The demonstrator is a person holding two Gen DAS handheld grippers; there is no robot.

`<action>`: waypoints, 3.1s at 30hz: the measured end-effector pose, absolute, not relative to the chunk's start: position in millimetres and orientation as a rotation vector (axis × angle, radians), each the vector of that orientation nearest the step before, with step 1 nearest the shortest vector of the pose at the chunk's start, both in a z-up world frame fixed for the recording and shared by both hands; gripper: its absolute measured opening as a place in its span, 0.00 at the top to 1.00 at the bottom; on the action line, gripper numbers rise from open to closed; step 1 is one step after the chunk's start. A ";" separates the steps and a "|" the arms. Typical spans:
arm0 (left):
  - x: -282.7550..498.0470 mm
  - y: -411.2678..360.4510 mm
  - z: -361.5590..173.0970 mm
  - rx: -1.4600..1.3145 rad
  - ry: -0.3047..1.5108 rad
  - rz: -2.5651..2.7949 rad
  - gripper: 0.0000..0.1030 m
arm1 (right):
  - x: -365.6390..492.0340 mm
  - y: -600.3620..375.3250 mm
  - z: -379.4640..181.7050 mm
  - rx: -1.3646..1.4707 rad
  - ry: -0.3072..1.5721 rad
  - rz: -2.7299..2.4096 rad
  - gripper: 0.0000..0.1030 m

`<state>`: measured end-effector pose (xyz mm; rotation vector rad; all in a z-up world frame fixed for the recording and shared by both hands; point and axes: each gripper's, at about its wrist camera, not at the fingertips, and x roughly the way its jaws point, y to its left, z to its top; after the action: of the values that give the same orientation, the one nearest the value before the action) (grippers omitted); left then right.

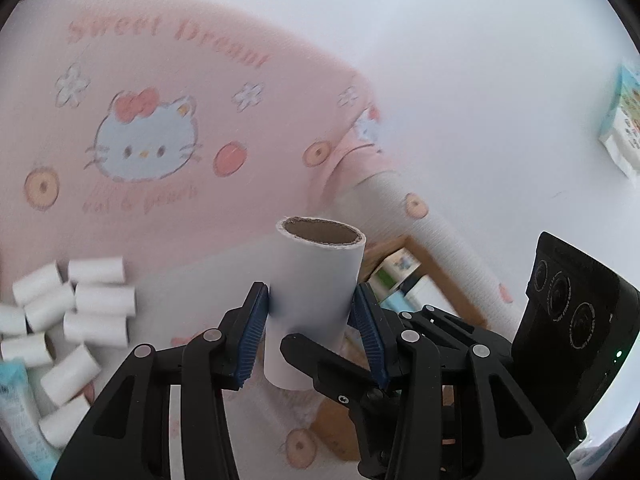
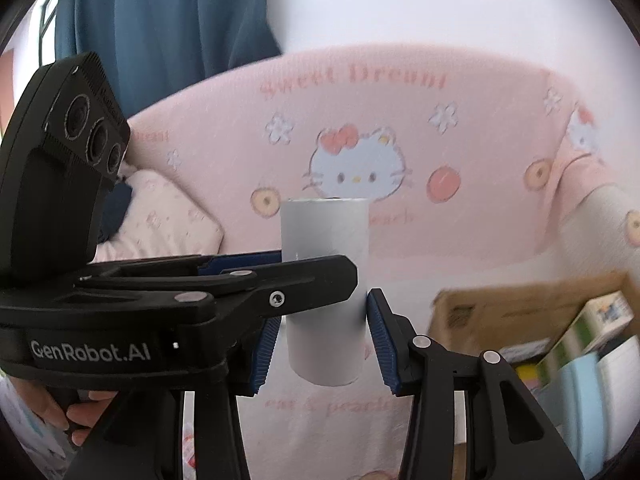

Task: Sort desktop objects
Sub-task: 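Carry the tube with the right gripper over the cardboard box, then lower the tube beside the other tubes and open the right gripper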

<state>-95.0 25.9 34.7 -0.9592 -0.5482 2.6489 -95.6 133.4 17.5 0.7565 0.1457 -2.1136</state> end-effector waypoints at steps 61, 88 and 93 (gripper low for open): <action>-262.9 182.4 -87.9 -1.803 -0.541 1.995 0.54 | -246.3 266.2 -68.9 1.562 -0.030 -2.003 0.60; -251.3 140.4 -53.6 -1.617 -0.345 2.161 0.84 | -253.4 233.9 -112.6 1.861 0.270 -1.973 0.60; -246.2 136.6 -52.5 -1.614 -0.374 2.144 0.84 | -254.6 218.3 -119.1 1.870 0.467 -1.990 0.60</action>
<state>-246.2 136.6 -52.5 -1.6144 -0.3738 2.1436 -254.6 218.3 -119.1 1.8697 0.4673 -1.9900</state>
